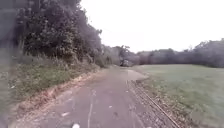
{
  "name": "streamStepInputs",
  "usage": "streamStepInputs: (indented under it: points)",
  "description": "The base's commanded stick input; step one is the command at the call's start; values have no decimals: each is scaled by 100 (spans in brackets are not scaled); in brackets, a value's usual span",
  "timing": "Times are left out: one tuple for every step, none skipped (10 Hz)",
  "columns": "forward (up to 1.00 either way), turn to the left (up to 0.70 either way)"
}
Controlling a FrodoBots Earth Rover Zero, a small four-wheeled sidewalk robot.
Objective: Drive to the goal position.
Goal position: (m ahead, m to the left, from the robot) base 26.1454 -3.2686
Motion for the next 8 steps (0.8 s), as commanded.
streamStepInputs:
  points:
    - [70,0]
    - [70,0]
    - [70,0]
    - [70,0]
    - [70,0]
    - [70,-6]
    - [70,-2]
    - [70,0]
